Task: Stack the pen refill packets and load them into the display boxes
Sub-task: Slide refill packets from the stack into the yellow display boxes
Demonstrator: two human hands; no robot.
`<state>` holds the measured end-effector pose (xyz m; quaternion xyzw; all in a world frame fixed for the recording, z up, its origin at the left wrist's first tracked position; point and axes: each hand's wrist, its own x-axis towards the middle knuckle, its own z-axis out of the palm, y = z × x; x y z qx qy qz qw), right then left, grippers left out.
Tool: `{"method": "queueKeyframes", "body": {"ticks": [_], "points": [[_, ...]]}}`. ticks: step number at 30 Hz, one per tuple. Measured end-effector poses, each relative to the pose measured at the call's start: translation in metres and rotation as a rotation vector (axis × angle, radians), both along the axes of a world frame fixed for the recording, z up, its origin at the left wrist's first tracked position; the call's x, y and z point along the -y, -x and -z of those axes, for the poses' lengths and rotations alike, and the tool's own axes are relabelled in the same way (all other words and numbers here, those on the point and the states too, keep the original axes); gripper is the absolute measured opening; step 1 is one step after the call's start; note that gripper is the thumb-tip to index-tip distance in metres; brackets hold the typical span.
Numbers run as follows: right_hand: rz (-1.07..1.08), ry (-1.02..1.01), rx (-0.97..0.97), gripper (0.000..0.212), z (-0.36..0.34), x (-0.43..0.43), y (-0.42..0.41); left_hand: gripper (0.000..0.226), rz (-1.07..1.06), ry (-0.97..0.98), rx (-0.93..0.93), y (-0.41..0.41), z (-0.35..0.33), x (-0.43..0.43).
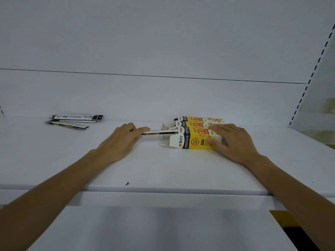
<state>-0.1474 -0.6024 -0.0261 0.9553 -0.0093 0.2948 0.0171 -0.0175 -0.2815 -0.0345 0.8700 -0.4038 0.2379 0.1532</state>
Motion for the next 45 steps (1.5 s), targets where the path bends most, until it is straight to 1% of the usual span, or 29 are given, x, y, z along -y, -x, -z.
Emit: {"method": "queueKeyframes", "body": {"ticks": [4, 6, 9, 12, 14, 17, 19, 21, 23, 25, 27, 28, 30, 31, 33, 35, 38, 41, 43, 44, 45], "points": [[0.000, -0.003, 0.001, 0.071, 0.000, -0.001, 0.000, 0.040, 0.022, -0.008, 0.000, -0.001, 0.002, -0.002], [-0.002, -0.007, 0.004, 0.071, 0.000, -0.001, 0.000, 0.037, 0.044, 0.005, 0.031, 0.000, 0.002, -0.001], [0.003, -0.014, 0.002, 0.071, 0.000, 0.000, 0.000, 0.040, 0.066, 0.040, 0.086, 0.001, -0.001, 0.002], [0.000, -0.011, 0.006, 0.069, 0.001, 0.000, 0.000, 0.039, 0.071, 0.056, 0.098, 0.003, -0.004, 0.009], [-0.004, -0.009, 0.005, 0.068, 0.001, -0.001, -0.001, 0.038, 0.090, 0.069, 0.066, 0.007, -0.006, 0.018], [-0.007, -0.011, 0.015, 0.066, 0.001, -0.001, 0.000, 0.038, 0.119, 0.058, -0.094, 0.011, -0.007, 0.045], [-0.011, -0.019, 0.021, 0.066, 0.001, -0.001, 0.000, 0.044, 0.142, 0.023, -0.169, 0.017, -0.006, 0.067], [-0.014, -0.015, 0.022, 0.067, 0.001, -0.001, 0.000, 0.055, 0.163, -0.046, -0.217, 0.020, -0.005, 0.082], [-0.015, -0.010, 0.018, 0.069, 0.002, 0.000, -0.001, 0.067, 0.139, -0.048, -0.277, 0.023, -0.008, 0.086], [-0.015, -0.020, 0.029, 0.073, 0.003, 0.001, -0.002, 0.074, 0.083, 0.001, -0.254, 0.026, -0.014, 0.081], [-0.030, -0.043, 0.065, 0.075, 0.003, 0.001, -0.002, 0.075, -0.025, 0.065, -0.228, 0.029, -0.018, 0.072], [-0.037, -0.053, 0.097, 0.074, 0.003, 0.000, -0.002, 0.071, -0.104, 0.118, -0.243, 0.030, -0.019, 0.067], [-0.024, -0.081, 0.206, 0.065, 0.002, -0.001, -0.002, 0.060, -0.247, 0.218, -0.306, 0.033, -0.018, 0.056], [0.001, -0.100, 0.266, 0.059, 0.002, -0.001, -0.002, 0.054, -0.274, 0.235, -0.357, 0.035, -0.017, 0.051], [0.081, -0.145, 0.327, 0.055, 0.001, -0.002, -0.002, 0.044, -0.242, 0.238, -0.469, 0.039, -0.013, 0.045], [0.180, -0.184, 0.314, 0.049, 0.000, 0.000, -0.001, 0.039, -0.189, 0.227, -0.548, 0.045, -0.012, 0.043], [0.263, -0.207, 0.239, 0.038, 0.002, 0.003, 0.001, 0.042, -0.113, 0.164, -0.546, 0.053, -0.012, 0.051], [0.253, -0.211, 0.206, 0.037, 0.005, 0.006, 0.000, 0.048, -0.015, 0.083, -0.513, 0.063, -0.015, 0.061], [0.227, -0.212, 0.203, 0.028, 0.004, 0.005, 0.003, 0.052, 0.039, 0.067, -0.509, 0.066, -0.018, 0.067], [0.191, -0.234, 0.172, 0.023, 0.004, 0.005, 0.004, 0.053, 0.053, 0.071, -0.527, 0.066, -0.019, 0.070], [0.166, -0.252, 0.084, 0.023, 0.005, 0.004, 0.006, 0.054, 0.056, 0.076, -0.562, 0.067, -0.020, 0.072]]}}
